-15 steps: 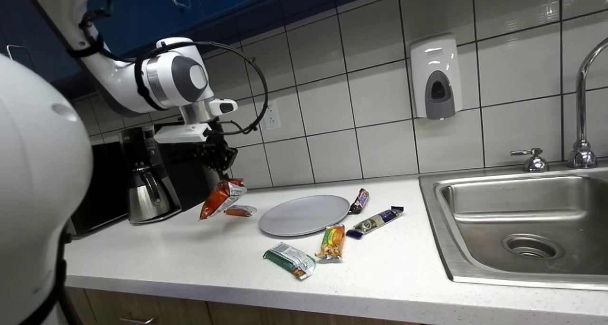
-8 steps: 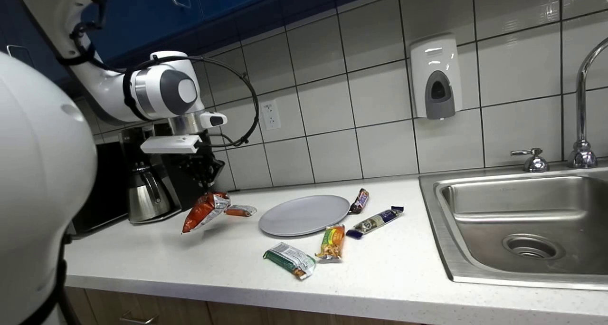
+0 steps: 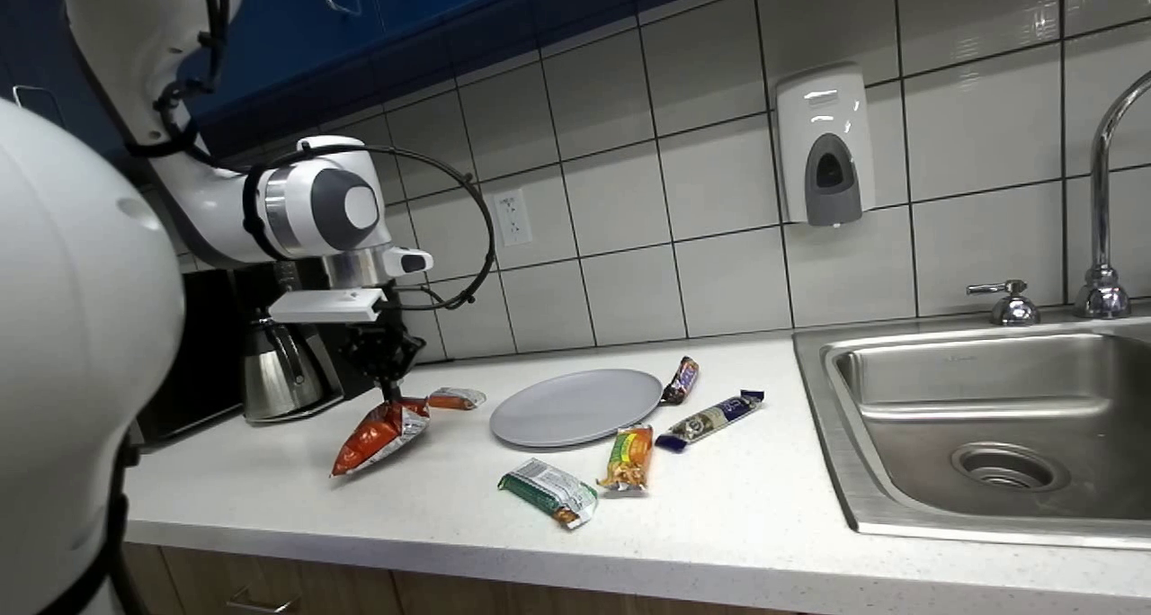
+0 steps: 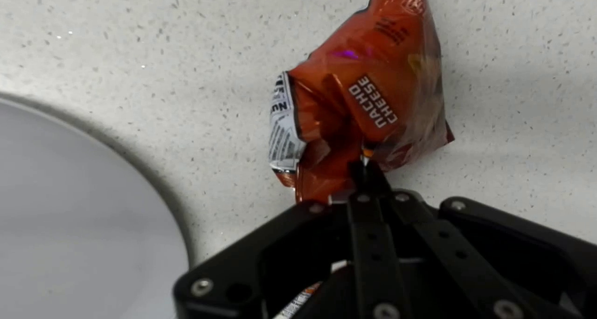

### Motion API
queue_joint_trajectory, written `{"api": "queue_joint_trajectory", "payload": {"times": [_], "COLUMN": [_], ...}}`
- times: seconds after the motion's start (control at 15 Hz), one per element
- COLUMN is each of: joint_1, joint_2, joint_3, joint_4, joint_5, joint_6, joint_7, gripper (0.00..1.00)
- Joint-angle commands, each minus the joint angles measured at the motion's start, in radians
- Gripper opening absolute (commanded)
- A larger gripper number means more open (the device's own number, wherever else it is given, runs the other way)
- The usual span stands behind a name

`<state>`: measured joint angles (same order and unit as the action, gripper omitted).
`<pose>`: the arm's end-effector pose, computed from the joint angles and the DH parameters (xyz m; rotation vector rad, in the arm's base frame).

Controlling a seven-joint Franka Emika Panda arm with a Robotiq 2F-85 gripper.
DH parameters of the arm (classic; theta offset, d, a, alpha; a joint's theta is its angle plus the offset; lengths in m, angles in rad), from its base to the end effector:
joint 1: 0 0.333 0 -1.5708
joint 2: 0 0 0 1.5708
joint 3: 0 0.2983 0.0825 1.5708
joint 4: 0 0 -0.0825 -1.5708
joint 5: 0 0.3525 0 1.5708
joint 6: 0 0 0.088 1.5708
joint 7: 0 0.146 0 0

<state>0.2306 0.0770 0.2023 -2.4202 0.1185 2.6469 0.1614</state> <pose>0.4465 0.2062 0.2613 -3.0054 -0.2556 -0.1821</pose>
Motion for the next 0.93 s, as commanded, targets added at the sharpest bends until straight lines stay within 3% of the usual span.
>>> {"api": "queue_joint_trajectory", "payload": {"times": [0.0, 0.13, 0.2, 0.6, 0.87], "joint_1": [-0.004, -0.005, -0.005, -0.005, -0.002], "joint_2": [0.019, 0.023, 0.022, 0.0, -0.013], "joint_3": [0.012, 0.014, 0.015, 0.021, 0.014], "joint_4": [0.013, 0.013, 0.014, 0.038, 0.076], "joint_5": [0.017, 0.02, 0.022, 0.009, -0.022], "joint_6": [-0.014, -0.018, -0.025, -0.068, -0.154], "joint_7": [-0.038, -0.046, -0.053, -0.083, -0.057], "gripper": [0.0, 0.0, 0.21, 0.64, 0.94]}}
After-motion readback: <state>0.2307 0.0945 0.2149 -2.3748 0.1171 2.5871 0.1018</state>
